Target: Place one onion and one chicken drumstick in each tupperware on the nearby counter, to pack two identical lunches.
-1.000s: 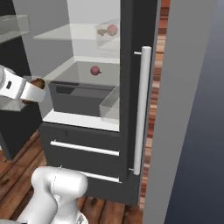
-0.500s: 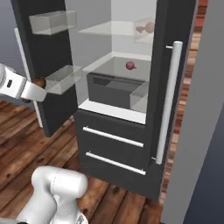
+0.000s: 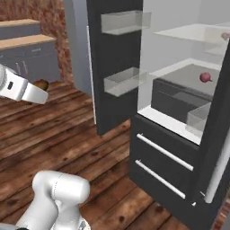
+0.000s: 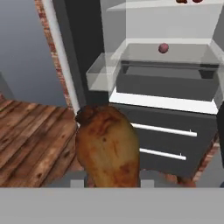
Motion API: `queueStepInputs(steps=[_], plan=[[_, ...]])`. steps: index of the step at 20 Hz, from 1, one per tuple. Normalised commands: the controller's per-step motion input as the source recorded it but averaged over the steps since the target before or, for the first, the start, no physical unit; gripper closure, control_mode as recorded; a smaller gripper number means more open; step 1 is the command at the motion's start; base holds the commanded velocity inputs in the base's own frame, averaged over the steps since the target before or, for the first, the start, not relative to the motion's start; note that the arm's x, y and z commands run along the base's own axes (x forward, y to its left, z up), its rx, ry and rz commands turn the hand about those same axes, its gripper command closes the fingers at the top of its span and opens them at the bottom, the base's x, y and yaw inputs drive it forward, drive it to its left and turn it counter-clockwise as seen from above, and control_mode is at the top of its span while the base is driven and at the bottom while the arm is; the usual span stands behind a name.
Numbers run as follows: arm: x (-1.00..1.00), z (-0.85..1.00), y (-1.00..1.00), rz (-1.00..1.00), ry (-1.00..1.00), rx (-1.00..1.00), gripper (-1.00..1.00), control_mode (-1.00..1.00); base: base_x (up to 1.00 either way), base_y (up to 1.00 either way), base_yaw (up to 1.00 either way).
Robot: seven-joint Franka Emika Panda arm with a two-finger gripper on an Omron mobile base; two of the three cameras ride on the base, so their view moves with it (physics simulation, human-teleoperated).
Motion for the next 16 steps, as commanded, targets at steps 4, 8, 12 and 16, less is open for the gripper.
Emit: queueStepInputs(steps=[4, 8, 12, 16], plan=[[0.00, 0.00, 0.00, 0.00, 0.00, 0.00, 1.00, 1.00, -0.26, 0.12, 0.67], [0.00, 0.00, 0.00, 0.00, 0.00, 0.00, 1.00, 1.00, -0.28, 0.29, 0.64], [0.00, 0.00, 0.00, 0.00, 0.00, 0.00, 1.00, 1.00, -0.25, 0.61, 0.54], [0.00, 0.00, 0.00, 0.00, 0.00, 0.00, 1.00, 1.00, -0.26, 0.96, 0.46]])
